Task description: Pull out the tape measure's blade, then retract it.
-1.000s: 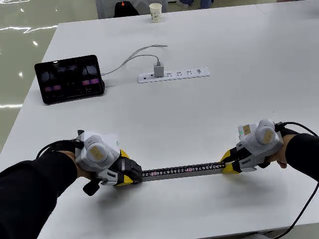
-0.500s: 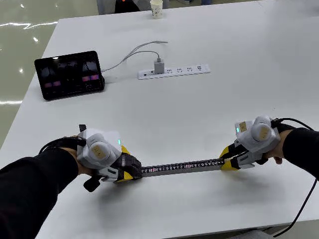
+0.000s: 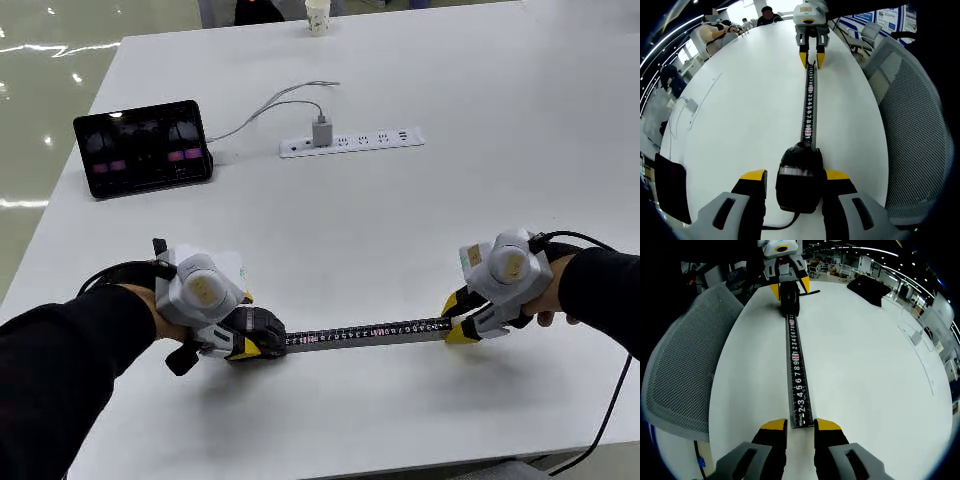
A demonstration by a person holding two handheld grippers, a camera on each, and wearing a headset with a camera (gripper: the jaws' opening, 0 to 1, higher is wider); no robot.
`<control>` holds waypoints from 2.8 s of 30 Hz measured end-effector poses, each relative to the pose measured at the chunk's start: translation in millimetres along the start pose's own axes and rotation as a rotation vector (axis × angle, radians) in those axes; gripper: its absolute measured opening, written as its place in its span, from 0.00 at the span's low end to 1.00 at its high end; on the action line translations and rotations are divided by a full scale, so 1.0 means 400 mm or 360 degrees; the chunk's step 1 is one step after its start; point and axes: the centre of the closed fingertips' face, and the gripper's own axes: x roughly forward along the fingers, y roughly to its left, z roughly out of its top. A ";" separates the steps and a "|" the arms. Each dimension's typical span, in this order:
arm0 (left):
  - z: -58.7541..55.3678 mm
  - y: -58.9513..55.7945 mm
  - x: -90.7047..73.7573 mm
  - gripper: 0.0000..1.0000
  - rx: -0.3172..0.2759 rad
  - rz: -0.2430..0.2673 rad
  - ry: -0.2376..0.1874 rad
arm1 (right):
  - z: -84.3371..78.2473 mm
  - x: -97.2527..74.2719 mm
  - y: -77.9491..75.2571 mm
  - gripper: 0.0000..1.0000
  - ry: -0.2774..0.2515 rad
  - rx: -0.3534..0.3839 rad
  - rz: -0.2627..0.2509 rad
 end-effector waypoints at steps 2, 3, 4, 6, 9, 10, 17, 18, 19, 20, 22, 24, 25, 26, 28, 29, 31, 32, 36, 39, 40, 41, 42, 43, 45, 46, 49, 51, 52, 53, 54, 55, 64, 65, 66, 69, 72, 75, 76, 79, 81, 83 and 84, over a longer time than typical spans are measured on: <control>0.002 0.000 -0.010 0.40 -0.0014 -0.0009 -0.0008 | 0.001 -0.003 0.000 0.18 0.0001 -0.0020 -0.0007; 0.003 -0.001 -0.013 0.41 -0.0020 -0.0013 -0.0012 | 0.003 -0.005 0.001 0.18 -0.0004 -0.0021 -0.0008; 0.002 -0.002 -0.016 0.43 -0.0018 -0.0014 -0.0008 | 0.005 -0.009 0.002 0.19 -0.0013 -0.0020 -0.0010; -0.003 -0.007 -0.021 0.43 -0.0023 -0.0020 0.0009 | 0.005 -0.015 0.000 0.20 -0.0027 -0.0016 -0.0026; -0.012 -0.021 -0.028 0.44 -0.0040 -0.0036 0.0020 | 0.013 -0.032 -0.003 0.29 -0.0058 0.0007 -0.0077; -0.014 -0.025 -0.032 0.45 -0.0047 -0.0034 0.0020 | 0.014 -0.037 -0.001 0.30 -0.0071 0.0016 -0.0084; -0.040 -0.044 -0.052 0.52 -0.0197 -0.0008 -0.0009 | -0.018 -0.068 0.007 0.36 -0.0135 0.0162 -0.0174; -0.045 -0.040 -0.056 0.53 -0.0222 0.0005 -0.0016 | -0.022 -0.071 0.008 0.37 -0.0143 0.0186 -0.0187; -0.049 -0.039 -0.060 0.54 -0.0246 0.0013 -0.0031 | -0.026 -0.075 0.013 0.38 -0.0150 0.0212 -0.0208; -0.050 -0.041 -0.063 0.55 -0.0269 0.0021 -0.0040 | -0.028 -0.080 0.013 0.39 -0.0167 0.0243 -0.0232; -0.054 -0.041 -0.071 0.57 -0.0345 0.0049 -0.0068 | -0.034 -0.093 0.007 0.41 -0.0227 0.0329 -0.0298; -0.052 -0.040 -0.079 0.60 -0.0449 0.0080 -0.0123 | -0.041 -0.109 0.004 0.43 -0.0270 0.0411 -0.0362; -0.053 -0.040 -0.082 0.61 -0.0478 0.0086 -0.0142 | -0.045 -0.114 0.001 0.44 -0.0293 0.0440 -0.0387; -0.052 -0.034 -0.087 0.62 -0.0537 0.0122 -0.0181 | -0.050 -0.124 -0.001 0.45 -0.0322 0.0481 -0.0424; -0.054 -0.030 -0.092 0.65 -0.0602 0.0151 -0.0223 | -0.057 -0.138 -0.001 0.47 -0.0357 0.0535 -0.0467; -0.058 -0.028 -0.094 0.67 -0.0650 0.0175 -0.0247 | -0.053 -0.149 0.004 0.47 -0.0388 0.0574 -0.0494; -0.065 -0.023 -0.099 0.69 -0.0723 0.0224 -0.0297 | -0.056 -0.163 0.014 0.50 -0.0411 0.0630 -0.0537; -0.068 -0.023 -0.102 0.69 -0.0748 0.0242 -0.0314 | -0.059 -0.167 0.019 0.53 -0.0411 0.0636 -0.0551; -0.094 -0.024 -0.114 0.71 -0.0850 0.0334 -0.0383 | -0.064 -0.185 0.049 0.64 -0.0434 0.0710 -0.0601; -0.116 -0.034 -0.121 0.75 -0.0906 0.0362 -0.0399 | -0.069 -0.194 0.064 0.65 -0.0454 0.0738 -0.0622; -0.121 -0.037 -0.123 0.76 -0.0919 0.0369 -0.0407 | -0.071 -0.196 0.068 0.66 -0.0459 0.0746 -0.0629; -0.126 -0.042 -0.128 0.77 -0.0938 0.0380 -0.0420 | -0.074 -0.199 0.073 0.66 -0.0467 0.0762 -0.0634; -0.128 -0.045 -0.131 0.79 -0.0959 0.0382 -0.0432 | -0.075 -0.202 0.076 0.67 -0.0475 0.0783 -0.0640; -0.133 -0.046 -0.134 0.80 -0.0975 0.0392 -0.0436 | -0.079 -0.204 0.077 0.68 -0.0486 0.0806 -0.0648; -0.144 -0.050 -0.144 0.82 -0.1006 0.0412 -0.0447 | -0.090 -0.212 0.078 0.68 -0.0516 0.0838 -0.0678; -0.145 -0.052 -0.150 0.83 -0.1027 0.0420 -0.0465 | -0.096 -0.214 0.081 0.69 -0.0524 0.0850 -0.0693; -0.148 -0.055 -0.167 0.85 -0.1051 0.0451 -0.0490 | -0.116 -0.210 0.088 0.73 -0.0517 0.0854 -0.0729; -0.146 -0.056 -0.175 0.88 -0.1062 0.0473 -0.0524 | -0.120 -0.209 0.099 0.76 -0.0528 0.0866 -0.0738; -0.148 -0.053 -0.178 0.90 -0.1054 0.0497 -0.0535 | -0.123 -0.210 0.103 0.77 -0.0528 0.0874 -0.0743; -0.154 -0.054 -0.179 0.92 -0.1056 0.0510 -0.0530 | -0.129 -0.212 0.105 0.78 -0.0528 0.0875 -0.0754; -0.158 -0.056 -0.178 0.97 -0.1060 0.0517 -0.0539 | -0.134 -0.215 0.107 0.78 -0.0526 0.0876 -0.0772; -0.157 -0.056 -0.180 0.99 -0.1057 0.0530 -0.0563 | -0.136 -0.217 0.109 0.79 -0.0525 0.0877 -0.0782; -0.179 -0.085 -0.192 0.99 -0.1066 0.0597 -0.0587 | -0.147 -0.236 0.115 0.95 -0.0555 0.0895 -0.0827; -0.179 -0.090 -0.191 0.99 -0.1075 0.0585 -0.0590 | -0.147 -0.237 0.116 0.96 -0.0556 0.0894 -0.0827; -0.180 -0.098 -0.190 0.99 -0.1076 0.0582 -0.0586 | -0.150 -0.241 0.109 0.99 -0.0552 0.0893 -0.0858; -0.186 -0.111 -0.192 0.99 -0.1063 0.0598 -0.0568 | -0.146 -0.247 0.109 0.99 -0.0580 0.0880 -0.0863; -0.189 -0.118 -0.195 0.99 -0.1073 0.0613 -0.0564 | -0.147 -0.249 0.109 0.99 -0.0585 0.0881 -0.0871; -0.196 -0.117 -0.197 0.99 -0.1076 0.0638 -0.0549 | -0.149 -0.247 0.115 0.99 -0.0601 0.0894 -0.0858; -0.197 -0.117 -0.197 0.99 -0.1077 0.0641 -0.0549 | -0.149 -0.246 0.118 0.99 -0.0603 0.0896 -0.0853; -0.195 -0.116 -0.199 0.99 -0.1073 0.0646 -0.0552 | -0.146 -0.245 0.127 0.99 -0.0610 0.0898 -0.0840; -0.192 -0.116 -0.200 0.99 -0.1068 0.0651 -0.0556 | -0.144 -0.246 0.130 0.99 -0.0621 0.0905 -0.0830; -0.190 -0.115 -0.201 0.99 -0.1056 0.0656 -0.0554 | -0.146 -0.248 0.128 0.99 -0.0609 0.0895 -0.0842; -0.188 -0.116 -0.200 0.99 -0.1055 0.0654 -0.0554 | -0.145 -0.249 0.128 0.99 -0.0614 0.0896 -0.0841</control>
